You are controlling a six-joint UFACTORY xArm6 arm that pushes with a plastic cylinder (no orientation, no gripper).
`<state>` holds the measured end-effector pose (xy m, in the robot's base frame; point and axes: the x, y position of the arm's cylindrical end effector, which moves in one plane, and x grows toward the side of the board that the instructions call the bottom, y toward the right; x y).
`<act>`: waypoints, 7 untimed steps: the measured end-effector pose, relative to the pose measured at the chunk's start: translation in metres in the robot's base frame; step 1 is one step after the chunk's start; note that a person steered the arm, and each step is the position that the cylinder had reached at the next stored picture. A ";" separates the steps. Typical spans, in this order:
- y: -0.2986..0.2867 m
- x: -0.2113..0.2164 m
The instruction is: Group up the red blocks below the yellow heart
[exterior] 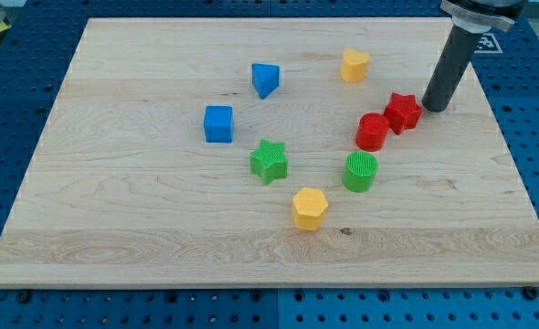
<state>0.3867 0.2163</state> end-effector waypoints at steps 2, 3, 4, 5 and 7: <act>-0.027 0.022; -0.041 0.022; -0.051 0.022; -0.057 0.022; -0.075 0.022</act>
